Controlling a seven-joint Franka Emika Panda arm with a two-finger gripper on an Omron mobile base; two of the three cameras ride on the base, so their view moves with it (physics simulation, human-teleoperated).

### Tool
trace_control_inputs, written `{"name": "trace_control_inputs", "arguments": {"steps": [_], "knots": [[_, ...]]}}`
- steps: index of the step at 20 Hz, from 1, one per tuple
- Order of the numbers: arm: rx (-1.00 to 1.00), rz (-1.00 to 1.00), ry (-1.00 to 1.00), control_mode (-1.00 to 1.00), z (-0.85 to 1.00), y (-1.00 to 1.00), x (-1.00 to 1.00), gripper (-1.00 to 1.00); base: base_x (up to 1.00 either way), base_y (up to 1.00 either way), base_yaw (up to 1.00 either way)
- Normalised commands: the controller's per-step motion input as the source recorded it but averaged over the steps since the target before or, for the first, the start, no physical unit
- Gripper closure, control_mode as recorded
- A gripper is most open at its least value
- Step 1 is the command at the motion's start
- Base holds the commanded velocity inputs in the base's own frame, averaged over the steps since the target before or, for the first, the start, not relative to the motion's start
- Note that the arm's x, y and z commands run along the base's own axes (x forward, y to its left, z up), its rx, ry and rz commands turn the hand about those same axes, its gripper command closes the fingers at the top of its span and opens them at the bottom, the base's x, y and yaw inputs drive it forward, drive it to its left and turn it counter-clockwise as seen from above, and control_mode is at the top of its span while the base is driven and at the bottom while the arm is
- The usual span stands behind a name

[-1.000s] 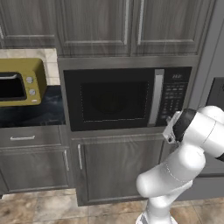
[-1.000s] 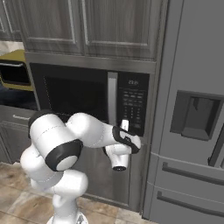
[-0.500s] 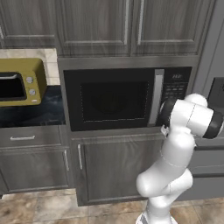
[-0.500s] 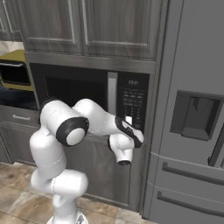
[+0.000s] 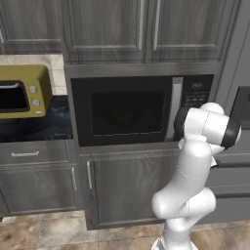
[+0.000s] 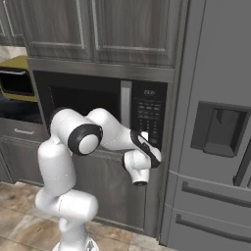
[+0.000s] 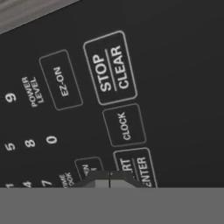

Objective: Pick the potato from the sink and place it in the bowl. Then pick the bowl and place it in the microwave. Then close the microwave door and press the start button.

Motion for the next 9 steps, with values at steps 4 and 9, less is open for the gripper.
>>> {"name": "trace_control_inputs", "arguments": {"steps": [4, 9], "knots": [[0.00, 0.00, 0.00, -1.00, -0.12, 0.00, 0.35, 1.00, 0.00, 0.00, 0.00], [0.00, 0.00, 0.00, -1.00, -0.05, 0.00, 0.11, 1.00, 0.00, 0.00, 0.00]]}}
